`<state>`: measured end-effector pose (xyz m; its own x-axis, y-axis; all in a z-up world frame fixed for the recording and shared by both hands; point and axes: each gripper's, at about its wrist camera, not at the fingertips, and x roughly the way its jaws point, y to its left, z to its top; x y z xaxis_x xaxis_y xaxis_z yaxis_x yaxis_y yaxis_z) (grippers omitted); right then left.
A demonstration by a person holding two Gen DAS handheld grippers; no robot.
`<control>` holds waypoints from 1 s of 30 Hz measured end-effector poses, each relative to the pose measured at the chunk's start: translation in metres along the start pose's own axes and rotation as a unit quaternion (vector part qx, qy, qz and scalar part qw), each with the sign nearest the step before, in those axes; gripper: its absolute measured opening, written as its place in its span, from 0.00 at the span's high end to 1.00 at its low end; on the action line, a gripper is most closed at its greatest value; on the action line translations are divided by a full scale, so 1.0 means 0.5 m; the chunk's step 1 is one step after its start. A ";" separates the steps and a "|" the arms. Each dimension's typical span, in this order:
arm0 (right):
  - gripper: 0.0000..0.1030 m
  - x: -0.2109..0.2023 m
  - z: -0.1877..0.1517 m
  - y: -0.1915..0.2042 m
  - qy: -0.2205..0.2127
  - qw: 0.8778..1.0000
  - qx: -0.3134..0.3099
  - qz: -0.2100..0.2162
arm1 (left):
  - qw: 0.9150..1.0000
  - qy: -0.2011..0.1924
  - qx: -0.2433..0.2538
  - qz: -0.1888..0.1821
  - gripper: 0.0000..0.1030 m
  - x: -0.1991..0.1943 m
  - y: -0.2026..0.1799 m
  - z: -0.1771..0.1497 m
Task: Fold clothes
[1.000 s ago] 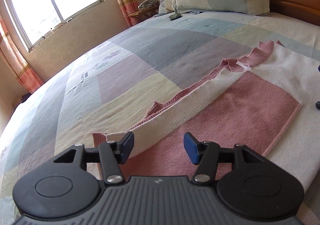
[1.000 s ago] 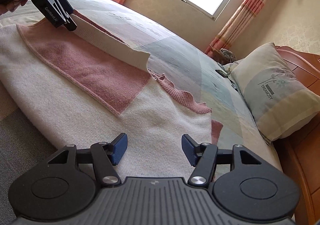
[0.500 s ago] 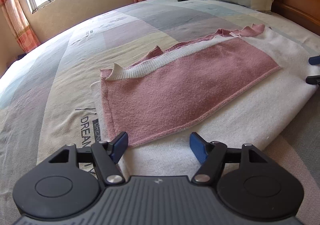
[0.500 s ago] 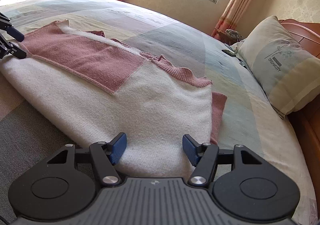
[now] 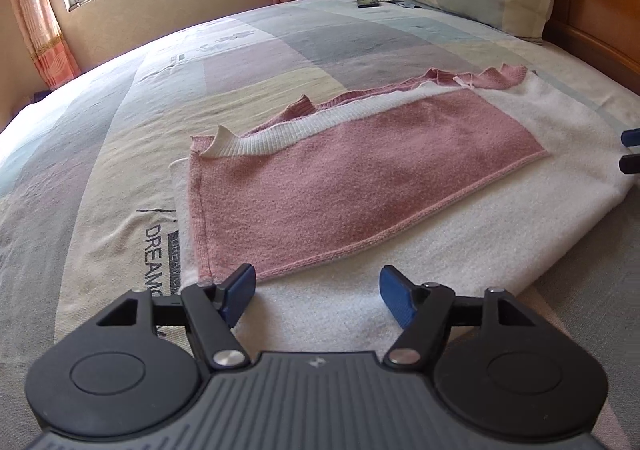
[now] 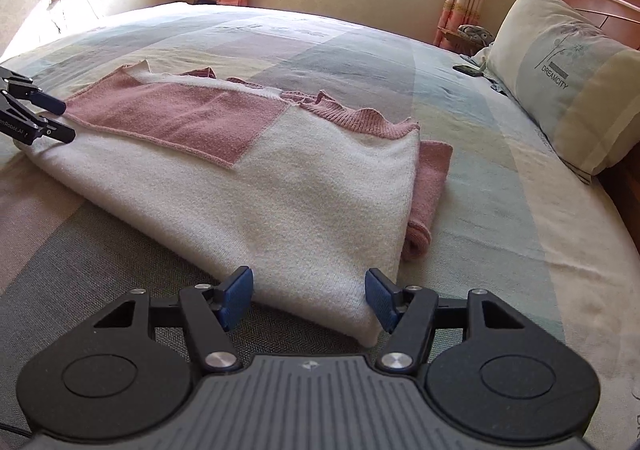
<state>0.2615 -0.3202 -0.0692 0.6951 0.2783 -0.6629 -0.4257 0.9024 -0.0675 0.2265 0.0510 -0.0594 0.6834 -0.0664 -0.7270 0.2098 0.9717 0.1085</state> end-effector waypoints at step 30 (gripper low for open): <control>0.83 0.189 0.047 -0.266 -0.031 0.940 0.316 0.127 | 0.992 0.003 -0.074 -0.099 0.31 0.020 -0.006 0.009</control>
<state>0.3975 -0.4063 -0.1056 0.6590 0.5113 -0.5515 -0.1664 0.8143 0.5561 0.2358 0.0463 -0.0637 0.6351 -0.2580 -0.7281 0.2337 0.9626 -0.1372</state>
